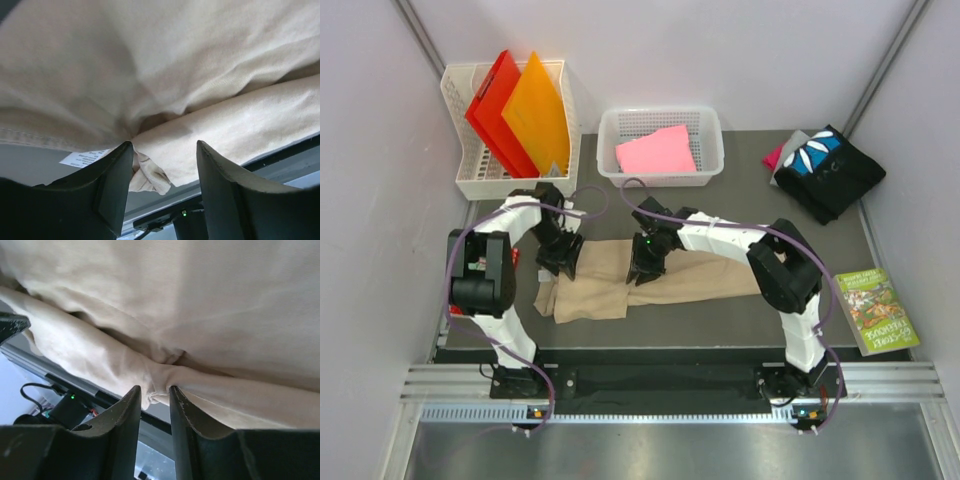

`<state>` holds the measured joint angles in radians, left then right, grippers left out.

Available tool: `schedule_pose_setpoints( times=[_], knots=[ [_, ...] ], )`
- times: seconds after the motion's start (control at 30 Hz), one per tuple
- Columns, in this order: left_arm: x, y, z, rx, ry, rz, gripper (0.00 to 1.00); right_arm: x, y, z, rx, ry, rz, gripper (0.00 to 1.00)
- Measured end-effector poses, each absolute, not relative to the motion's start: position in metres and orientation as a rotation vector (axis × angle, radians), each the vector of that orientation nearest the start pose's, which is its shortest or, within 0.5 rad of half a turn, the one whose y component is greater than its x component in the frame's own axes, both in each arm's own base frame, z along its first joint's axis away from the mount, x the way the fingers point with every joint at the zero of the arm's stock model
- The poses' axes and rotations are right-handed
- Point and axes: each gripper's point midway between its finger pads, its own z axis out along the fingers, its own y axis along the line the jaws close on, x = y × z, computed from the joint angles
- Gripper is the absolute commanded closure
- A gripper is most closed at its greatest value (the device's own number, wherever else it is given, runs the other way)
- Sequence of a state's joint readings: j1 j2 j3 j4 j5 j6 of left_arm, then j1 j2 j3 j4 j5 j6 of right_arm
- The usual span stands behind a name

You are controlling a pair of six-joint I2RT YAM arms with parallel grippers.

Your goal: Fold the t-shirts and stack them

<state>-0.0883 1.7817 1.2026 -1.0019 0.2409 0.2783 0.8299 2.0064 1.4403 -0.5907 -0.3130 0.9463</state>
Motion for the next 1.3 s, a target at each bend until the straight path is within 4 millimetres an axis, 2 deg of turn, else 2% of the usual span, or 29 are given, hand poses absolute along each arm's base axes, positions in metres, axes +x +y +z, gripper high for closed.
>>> schedule_pose_setpoints(
  times=[0.27, 0.57, 0.9, 0.97, 1.0, 1.03, 1.07, 1.3],
  knots=[
    [0.275, -0.049, 0.036, 0.523, 3.044, -0.358, 0.7, 0.235, 0.39, 0.056, 0.081, 3.008, 0.815, 0.75],
    [0.275, -0.05, 0.033, 0.514, 3.052, -0.362, 0.72, 0.235, 0.392, 0.05, 0.097, 3.023, 0.805, 0.75],
    [0.274, -0.048, 0.034, 0.508, 3.055, -0.362, 0.72, 0.224, 0.397, 0.05, 0.062, 3.036, 0.804, 0.75],
    [0.274, -0.048, 0.035, 0.505, 3.055, -0.362, 0.78, 0.221, 0.399, 0.05, 0.053, 3.039, 0.804, 0.75],
    [0.274, -0.048, 0.035, 0.503, 3.055, -0.362, 0.84, 0.22, 0.399, 0.05, 0.048, 3.042, 0.803, 0.75],
    [0.274, -0.047, 0.036, 0.503, 3.054, -0.362, 0.95, 0.218, 0.4, 0.05, 0.043, 3.043, 0.803, 0.74],
    [0.274, -0.047, 0.036, 0.5, 3.055, -0.362, 0.99, 0.216, 0.401, 0.05, 0.036, 3.046, 0.802, 0.74],
    [0.273, -0.049, 0.039, 0.499, 3.054, -0.38, 1.0, 0.209, 0.401, 0.055, 0.012, 3.049, 0.793, 0.76]
  ],
)
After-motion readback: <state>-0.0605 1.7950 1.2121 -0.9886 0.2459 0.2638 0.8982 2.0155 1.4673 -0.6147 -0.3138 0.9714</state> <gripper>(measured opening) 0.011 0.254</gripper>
